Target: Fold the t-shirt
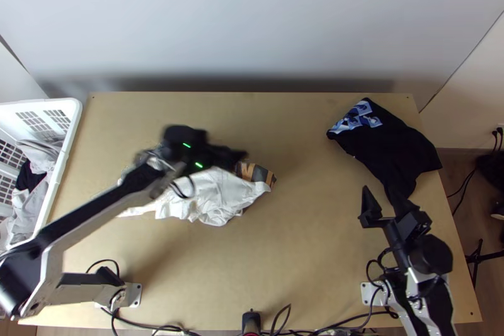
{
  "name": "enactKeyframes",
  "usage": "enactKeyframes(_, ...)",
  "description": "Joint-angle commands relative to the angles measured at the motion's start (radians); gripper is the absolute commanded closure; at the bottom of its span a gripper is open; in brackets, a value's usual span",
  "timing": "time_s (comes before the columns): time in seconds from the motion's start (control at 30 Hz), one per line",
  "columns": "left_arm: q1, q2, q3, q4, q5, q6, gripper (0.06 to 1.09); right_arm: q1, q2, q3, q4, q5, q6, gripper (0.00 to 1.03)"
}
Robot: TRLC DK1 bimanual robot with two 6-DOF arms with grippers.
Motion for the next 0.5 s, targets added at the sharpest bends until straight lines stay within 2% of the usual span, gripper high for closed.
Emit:
enactKeyframes(0.0,0.274,-0.169,0.025,-0.163,-0.025,0.093,0.1,0.11,0.237,0.247,-0.058,-0.106,-0.009,0.05)
enactKeyframes(0.1,0.401,-0.215,0.0,-0.226,-0.044,0.119,0.1,0.207,0.455,0.423,-0.209,-0.115,-0.017,0.05)
enactKeyframes(0.2,0.53,-0.28,-0.064,-0.266,-0.047,0.142,0.1,0.236,0.66,0.603,-0.314,-0.14,-0.012,0.05)
enactKeyframes(0.3,0.648,-0.357,-0.136,-0.315,-0.047,0.188,0.1,0.251,0.827,0.754,-0.342,-0.132,0.023,0.05)
enactKeyframes(0.33,0.685,-0.384,-0.159,-0.332,-0.047,0.214,0.1,0.276,0.876,0.79,-0.347,-0.112,0.04,0.05)
enactKeyframes(0.4,0.769,-0.439,-0.194,-0.361,-0.047,0.243,0.1,0.395,0.938,0.834,-0.334,0.014,0.04,0.05)
enactKeyframes(0.43,0.794,-0.472,-0.211,-0.383,-0.047,0.269,0.1,0.46,0.968,0.842,-0.324,0.075,-0.009,0.05)
enactKeyframes(0.47,0.82,-0.508,-0.227,-0.398,-0.047,0.288,0.1,0.509,1.001,0.857,-0.33,0.078,-0.118,0.05)
